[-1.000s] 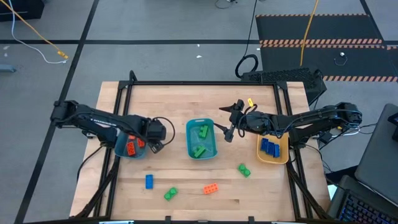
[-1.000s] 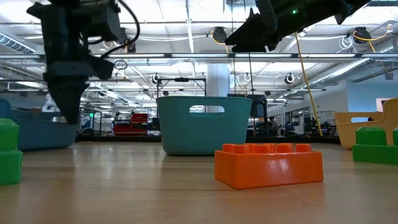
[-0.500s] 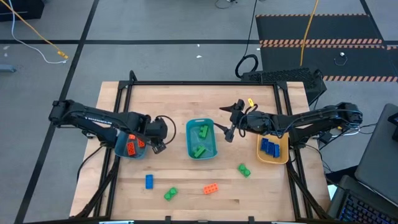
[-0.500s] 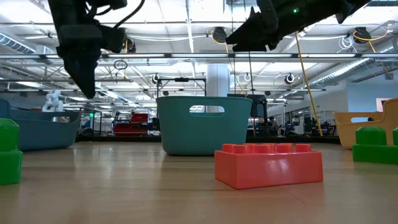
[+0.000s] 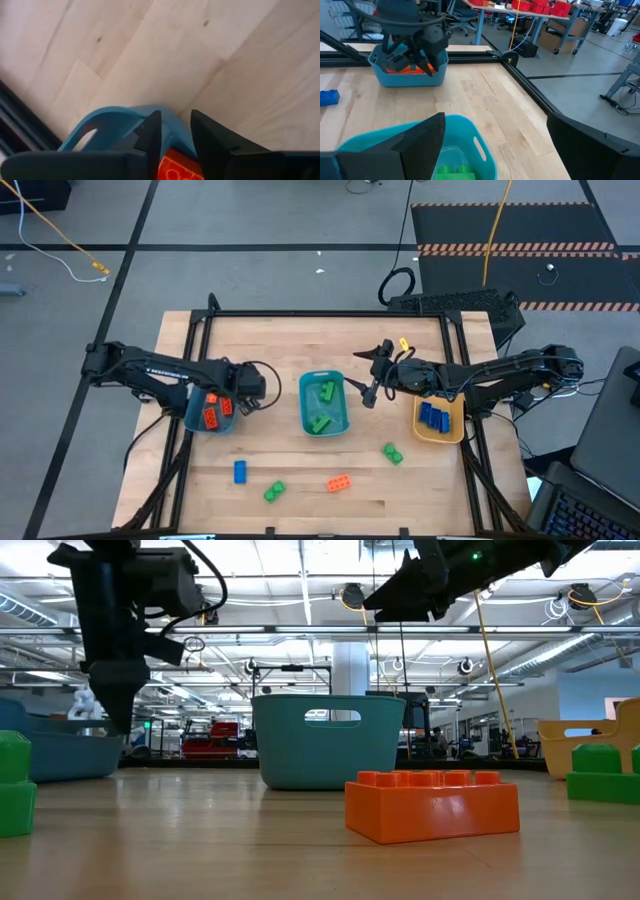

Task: Sort & place blocks by color
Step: Put the blue game piece into the yellow bin

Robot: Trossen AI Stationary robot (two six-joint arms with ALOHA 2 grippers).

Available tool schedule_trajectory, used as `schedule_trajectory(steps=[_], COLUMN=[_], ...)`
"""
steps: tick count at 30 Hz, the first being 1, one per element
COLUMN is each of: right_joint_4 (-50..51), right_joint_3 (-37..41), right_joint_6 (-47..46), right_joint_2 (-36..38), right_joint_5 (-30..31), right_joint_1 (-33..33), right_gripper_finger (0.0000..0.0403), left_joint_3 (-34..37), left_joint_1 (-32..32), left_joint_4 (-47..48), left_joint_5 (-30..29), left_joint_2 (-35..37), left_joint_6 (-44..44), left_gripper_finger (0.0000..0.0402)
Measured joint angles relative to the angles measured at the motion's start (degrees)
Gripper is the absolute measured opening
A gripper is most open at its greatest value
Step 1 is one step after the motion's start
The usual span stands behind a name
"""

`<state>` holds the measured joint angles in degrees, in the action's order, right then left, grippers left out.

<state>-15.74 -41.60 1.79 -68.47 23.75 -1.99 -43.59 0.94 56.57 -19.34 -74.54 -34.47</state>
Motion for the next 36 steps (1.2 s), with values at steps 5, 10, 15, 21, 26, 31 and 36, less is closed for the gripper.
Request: schedule_trajectory(steps=[5, 10, 15, 21, 26, 31, 36], right_joint_4=[-0.2, -0.2, 0.0, 1.5, 2.7, 2.6, 2.3], right_joint_3=[0.0, 0.0, 0.0, 0.0, 0.0, 0.0, 0.0], right_joint_6=[0.3, 0.3, 0.4, 0.4, -0.2, -0.5, -1.1], right_joint_2=[0.0, 0.0, 0.0, 0.0, 0.0, 0.0, 0.0], right_joint_5=[0.0, 0.0, 0.0, 0.0, 0.0, 0.1, 0.1], right_joint_1=[0.1, 0.1, 0.1, 0.1, 0.1, 0.1, 0.1], right_gripper_finger=[0.0341, 0.0341, 0.0341, 0.0341, 0.0341, 0.0341, 0.0341], left_joint_3=[-0.8, -5.8, -11.9, -17.9, -19.3, -19.3, -19.3], left_joint_1=[0.5, 0.5, -0.1, -8.4, -17.8, -25.9, -30.6], left_joint_4=[3.8, 9.8, 10.8, 9.6, 8.9, 6.9, 6.5], left_joint_5=[-0.1, -2.1, 1.0, 10.0, 13.3, 15.6, 15.0], left_joint_2=[0.0, 0.0, 0.0, 0.0, 0.0, -0.3, -0.3], left_joint_6=[1.3, 2.7, 6.9, 19.2, 23.0, 22.9, 20.3], left_gripper_finger=[0.0098, 0.0097, 0.0097, 0.0097, 0.0097, 0.0097, 0.0097])
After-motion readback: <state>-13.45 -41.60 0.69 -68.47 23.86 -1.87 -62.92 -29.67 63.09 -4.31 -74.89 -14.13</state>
